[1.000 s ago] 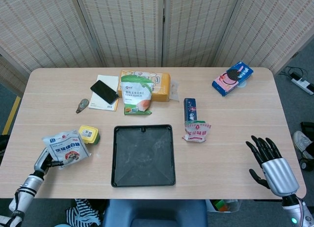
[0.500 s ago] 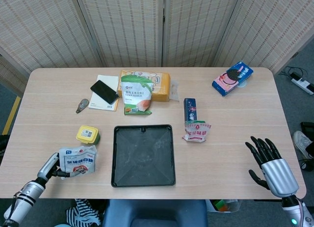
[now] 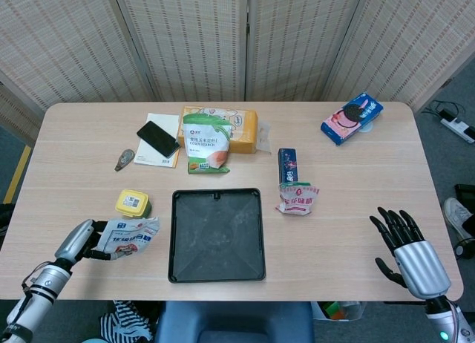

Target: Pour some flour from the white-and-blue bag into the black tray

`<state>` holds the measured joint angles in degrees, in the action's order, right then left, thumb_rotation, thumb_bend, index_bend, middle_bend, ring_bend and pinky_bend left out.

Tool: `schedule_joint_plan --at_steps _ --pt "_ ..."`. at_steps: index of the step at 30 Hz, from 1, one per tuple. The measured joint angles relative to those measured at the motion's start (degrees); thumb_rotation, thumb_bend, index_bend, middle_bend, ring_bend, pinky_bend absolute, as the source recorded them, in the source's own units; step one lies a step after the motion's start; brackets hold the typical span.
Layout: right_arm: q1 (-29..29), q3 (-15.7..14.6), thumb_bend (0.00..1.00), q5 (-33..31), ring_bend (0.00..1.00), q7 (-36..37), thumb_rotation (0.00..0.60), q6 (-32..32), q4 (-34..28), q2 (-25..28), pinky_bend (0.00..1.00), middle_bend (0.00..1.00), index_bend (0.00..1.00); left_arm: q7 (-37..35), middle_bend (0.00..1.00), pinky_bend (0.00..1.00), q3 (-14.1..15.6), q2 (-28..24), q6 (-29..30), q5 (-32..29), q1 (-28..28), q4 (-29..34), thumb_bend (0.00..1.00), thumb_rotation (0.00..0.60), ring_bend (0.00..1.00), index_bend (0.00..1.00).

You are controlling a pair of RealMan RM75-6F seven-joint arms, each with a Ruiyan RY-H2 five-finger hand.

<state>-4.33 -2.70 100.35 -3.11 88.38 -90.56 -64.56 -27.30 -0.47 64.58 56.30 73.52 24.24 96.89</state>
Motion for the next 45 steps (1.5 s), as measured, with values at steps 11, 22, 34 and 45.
schedule_joint_plan --at_steps 11,22,34,45 --pt "-0.2 0.0 0.34 -0.2 0.00 -1.0 0.600 -1.0 -0.1 -0.4 0.00 0.00 0.00 17.5 0.80 1.00 -1.5 -3.5 -3.0 -7.6 3.4 7.7 0.22 0.600 1.00 0.76" --pt "0.0 -0.3 0.34 0.5 0.00 -0.5 0.600 0.0 0.0 -0.2 0.00 0.00 0.00 39.4 0.80 1.00 -2.9 -5.7 -1.0 -19.9 8.8 17.3 0.24 0.600 1.00 0.76" --pt "-0.2 -0.4 0.34 0.5 0.00 -1.4 0.600 -0.7 -0.2 -0.6 0.00 0.00 0.00 57.7 0.81 1.00 -3.3 -6.2 5.1 -30.8 15.2 23.9 0.24 0.600 1.00 0.77" --pt "-0.1 -0.5 0.34 0.7 0.00 -1.0 0.600 -0.3 -0.1 -0.4 0.00 0.00 0.00 74.3 0.82 1.00 -1.8 1.3 16.5 -38.5 19.8 25.2 0.24 0.600 1.00 0.78"
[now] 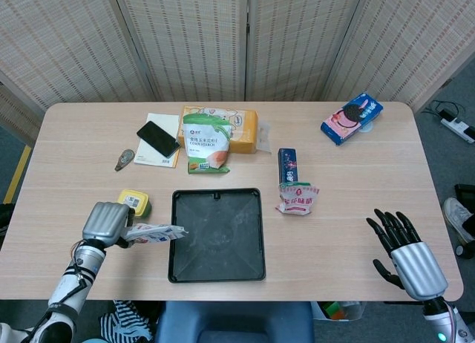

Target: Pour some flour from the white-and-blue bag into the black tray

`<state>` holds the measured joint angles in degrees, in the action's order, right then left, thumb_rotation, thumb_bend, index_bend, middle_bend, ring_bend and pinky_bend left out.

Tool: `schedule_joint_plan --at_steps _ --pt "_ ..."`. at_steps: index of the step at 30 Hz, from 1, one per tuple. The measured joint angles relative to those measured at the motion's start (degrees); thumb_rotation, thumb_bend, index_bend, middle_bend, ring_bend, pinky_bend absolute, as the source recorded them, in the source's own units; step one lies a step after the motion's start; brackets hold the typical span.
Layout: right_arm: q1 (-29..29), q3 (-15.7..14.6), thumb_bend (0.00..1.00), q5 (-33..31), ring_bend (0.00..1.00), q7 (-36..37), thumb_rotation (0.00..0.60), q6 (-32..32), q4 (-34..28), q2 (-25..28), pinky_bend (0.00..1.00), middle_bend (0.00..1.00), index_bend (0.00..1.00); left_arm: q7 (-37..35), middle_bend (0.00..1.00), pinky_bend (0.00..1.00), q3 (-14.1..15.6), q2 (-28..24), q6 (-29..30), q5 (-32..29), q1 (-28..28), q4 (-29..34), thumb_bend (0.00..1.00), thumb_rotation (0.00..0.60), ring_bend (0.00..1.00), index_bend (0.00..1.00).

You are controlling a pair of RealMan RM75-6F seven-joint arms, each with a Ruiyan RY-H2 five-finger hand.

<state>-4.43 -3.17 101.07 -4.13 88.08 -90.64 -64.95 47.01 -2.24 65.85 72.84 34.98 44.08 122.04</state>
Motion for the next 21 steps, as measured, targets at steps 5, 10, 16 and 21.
schedule_joint_plan --at_steps 5,10,16,21 --pt "0.1 0.1 0.34 0.0 0.00 0.1 0.600 0.3 0.0 0.0 0.00 0.00 0.00 3.9 0.82 1.00 0.9 3.5 3.9 0.1 0.7 -0.1 0.24 0.600 1.00 0.78" --pt "0.0 0.0 0.34 0.1 0.00 0.0 0.600 0.1 -0.1 0.0 0.00 0.00 0.00 7.7 0.82 1.00 1.8 5.2 5.8 0.5 1.1 -0.5 0.24 0.600 1.00 0.78" --pt "0.2 0.0 0.34 0.2 0.00 0.2 0.600 0.5 -0.1 0.2 0.00 0.00 0.00 14.3 0.83 1.00 3.4 9.4 10.3 2.1 1.5 -1.9 0.23 0.600 1.00 0.79" --pt "0.1 -0.1 0.34 0.2 0.00 0.3 0.600 0.4 -0.1 0.2 0.00 0.00 0.00 16.8 0.83 1.00 3.7 11.0 12.2 2.7 1.4 -2.5 0.23 0.600 1.00 0.79"
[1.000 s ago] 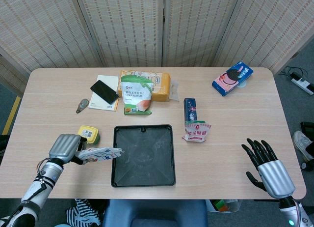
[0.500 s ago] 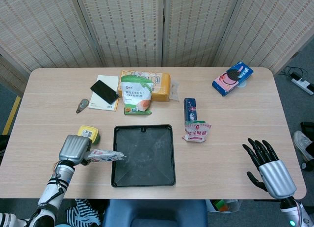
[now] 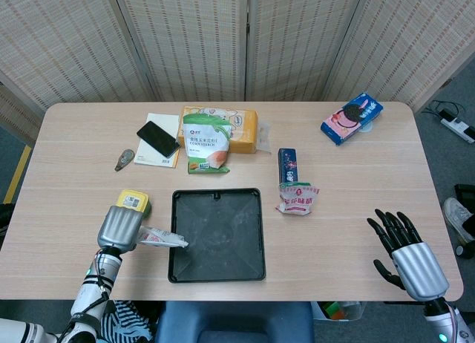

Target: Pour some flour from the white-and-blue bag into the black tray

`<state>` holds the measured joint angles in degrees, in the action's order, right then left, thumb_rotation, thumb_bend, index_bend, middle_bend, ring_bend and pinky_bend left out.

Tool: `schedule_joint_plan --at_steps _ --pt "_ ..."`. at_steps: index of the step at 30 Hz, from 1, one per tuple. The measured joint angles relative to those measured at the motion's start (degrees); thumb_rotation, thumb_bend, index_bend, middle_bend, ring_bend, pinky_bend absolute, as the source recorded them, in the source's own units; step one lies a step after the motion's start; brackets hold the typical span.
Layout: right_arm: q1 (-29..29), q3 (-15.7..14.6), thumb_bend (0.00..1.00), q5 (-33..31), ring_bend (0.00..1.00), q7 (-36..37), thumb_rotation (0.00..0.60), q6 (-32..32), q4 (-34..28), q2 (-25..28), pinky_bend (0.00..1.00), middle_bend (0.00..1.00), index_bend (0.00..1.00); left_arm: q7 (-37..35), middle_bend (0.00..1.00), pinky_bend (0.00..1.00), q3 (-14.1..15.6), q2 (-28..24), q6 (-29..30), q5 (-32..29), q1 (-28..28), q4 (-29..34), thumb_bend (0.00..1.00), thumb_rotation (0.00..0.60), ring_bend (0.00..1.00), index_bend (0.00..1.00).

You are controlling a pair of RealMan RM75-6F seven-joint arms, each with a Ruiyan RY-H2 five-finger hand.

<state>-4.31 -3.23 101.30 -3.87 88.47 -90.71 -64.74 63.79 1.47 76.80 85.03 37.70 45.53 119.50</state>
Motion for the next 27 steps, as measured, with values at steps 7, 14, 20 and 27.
schedule_joint_plan --at_steps 7,14,20,27 --pt "0.0 0.0 0.34 0.0 0.00 -0.1 0.600 0.0 0.0 0.0 0.00 0.00 0.00 0.5 0.83 1.00 -0.6 0.3 0.8 0.5 -0.5 1.1 0.23 0.600 1.00 0.79" --pt "0.0 0.0 0.34 0.0 0.00 -0.2 0.600 -0.1 0.0 -0.1 0.00 0.00 0.00 -1.1 0.83 1.00 -1.3 -1.4 -0.2 0.2 -1.1 1.9 0.22 0.600 1.00 0.79" --pt "0.2 0.2 0.34 -0.2 0.00 0.0 0.600 0.4 0.0 0.0 0.00 0.00 0.00 -12.5 0.86 1.00 -4.9 -4.5 -5.9 -3.2 -2.6 3.2 0.22 0.600 1.00 0.82" --pt "0.0 0.2 0.34 -0.4 0.00 -0.6 0.600 -0.3 0.0 -0.3 0.00 0.00 0.00 -37.4 0.86 1.00 -10.3 -14.2 -28.1 -8.2 -5.3 1.9 0.22 0.600 1.00 0.81"
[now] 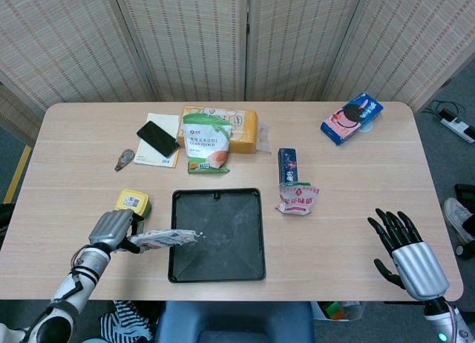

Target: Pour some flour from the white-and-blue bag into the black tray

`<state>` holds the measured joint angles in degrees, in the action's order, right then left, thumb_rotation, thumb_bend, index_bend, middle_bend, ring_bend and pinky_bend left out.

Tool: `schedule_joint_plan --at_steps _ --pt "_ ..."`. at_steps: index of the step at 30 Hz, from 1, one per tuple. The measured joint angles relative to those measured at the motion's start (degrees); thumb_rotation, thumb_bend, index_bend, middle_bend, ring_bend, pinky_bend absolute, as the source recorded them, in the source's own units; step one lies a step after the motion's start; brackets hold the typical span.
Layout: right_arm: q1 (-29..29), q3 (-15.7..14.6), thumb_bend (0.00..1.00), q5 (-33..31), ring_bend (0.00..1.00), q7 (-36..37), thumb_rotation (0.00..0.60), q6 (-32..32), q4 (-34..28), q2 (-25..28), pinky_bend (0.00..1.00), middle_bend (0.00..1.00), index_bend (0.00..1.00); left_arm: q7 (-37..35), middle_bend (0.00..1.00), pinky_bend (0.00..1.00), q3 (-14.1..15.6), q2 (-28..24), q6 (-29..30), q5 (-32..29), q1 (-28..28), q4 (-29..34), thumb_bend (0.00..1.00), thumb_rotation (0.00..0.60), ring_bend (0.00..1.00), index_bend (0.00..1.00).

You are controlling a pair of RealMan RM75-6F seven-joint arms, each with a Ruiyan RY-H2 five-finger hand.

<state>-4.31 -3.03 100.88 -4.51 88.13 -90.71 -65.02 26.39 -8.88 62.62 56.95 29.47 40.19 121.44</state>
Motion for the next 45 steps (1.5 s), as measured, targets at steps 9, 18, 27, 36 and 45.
schedule_joint_plan --at_steps 9,18,27,36,45 --pt "0.0 0.0 0.34 -0.2 0.00 -0.4 0.600 -0.2 -0.1 -0.2 0.00 0.00 0.00 -25.8 0.86 1.00 -6.8 -7.6 -27.5 6.0 -6.8 -9.8 0.22 0.600 1.00 0.83" --pt "0.1 0.3 0.34 -0.8 0.00 -0.7 0.600 -0.3 -0.1 -0.3 0.00 0.00 0.00 -43.9 0.86 1.00 -14.1 -3.0 -36.4 23.6 -15.1 -24.4 0.22 0.600 1.00 0.83" --pt "-0.1 0.4 0.34 -1.0 0.00 -1.1 0.600 -0.6 -0.1 -0.5 0.00 0.00 0.00 -57.7 0.86 1.00 -18.0 5.6 -41.3 35.7 -19.7 -35.4 0.22 0.600 1.00 0.84" --pt "0.1 0.3 0.34 -0.8 0.00 -0.8 0.600 -0.2 0.0 -0.4 0.00 0.00 0.00 -68.0 0.86 1.00 -18.4 11.5 -42.6 46.0 -21.0 -42.9 0.22 0.600 1.00 0.84" --pt "0.1 0.3 0.34 -0.7 0.00 -0.7 0.600 -0.1 0.0 -0.4 0.00 0.00 0.00 -76.2 0.71 1.00 -14.8 12.8 -38.3 52.8 -20.2 -46.0 0.21 0.600 1.00 0.70"
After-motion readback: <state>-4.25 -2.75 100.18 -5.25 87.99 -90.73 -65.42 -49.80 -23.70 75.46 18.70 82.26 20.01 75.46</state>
